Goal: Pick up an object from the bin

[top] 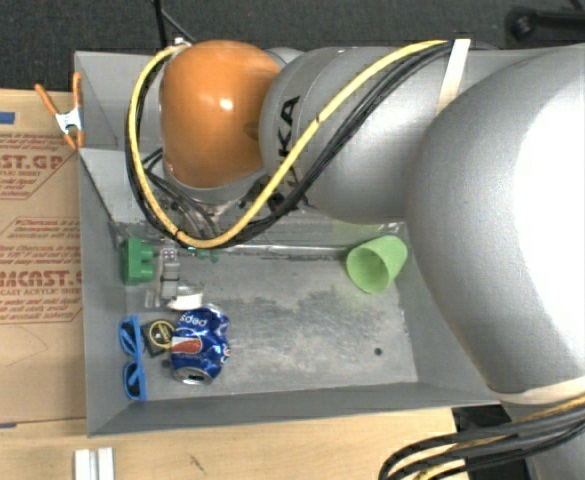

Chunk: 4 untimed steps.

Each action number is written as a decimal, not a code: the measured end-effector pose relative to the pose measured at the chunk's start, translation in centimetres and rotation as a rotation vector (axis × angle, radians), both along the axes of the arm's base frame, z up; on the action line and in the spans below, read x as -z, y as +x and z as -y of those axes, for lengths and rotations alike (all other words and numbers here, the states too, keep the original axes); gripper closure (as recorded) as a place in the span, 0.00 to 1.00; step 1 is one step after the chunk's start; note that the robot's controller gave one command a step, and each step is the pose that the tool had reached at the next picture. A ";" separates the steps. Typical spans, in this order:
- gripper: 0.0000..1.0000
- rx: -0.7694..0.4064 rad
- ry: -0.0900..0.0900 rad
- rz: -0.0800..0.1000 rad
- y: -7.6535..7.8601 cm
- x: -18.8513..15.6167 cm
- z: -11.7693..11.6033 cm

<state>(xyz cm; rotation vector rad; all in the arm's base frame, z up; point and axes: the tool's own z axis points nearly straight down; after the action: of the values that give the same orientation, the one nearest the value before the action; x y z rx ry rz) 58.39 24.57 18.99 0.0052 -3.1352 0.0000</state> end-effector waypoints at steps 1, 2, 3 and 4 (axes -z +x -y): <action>0.00 -0.203 -0.002 0.000 -7.2 6.3 6.2; 0.00 -0.131 0.007 0.026 -9.7 6.8 7.1; 0.00 -0.051 0.002 0.009 -9.8 8.6 7.5; 0.00 0.117 0.003 0.010 -9.5 11.4 7.4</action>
Offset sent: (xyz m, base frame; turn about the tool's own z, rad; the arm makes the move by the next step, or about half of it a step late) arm -0.0701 -0.0609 -0.0605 -0.2041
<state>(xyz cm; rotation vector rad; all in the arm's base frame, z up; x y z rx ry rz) 48.86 17.16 7.62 -0.1786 -3.1405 -0.0047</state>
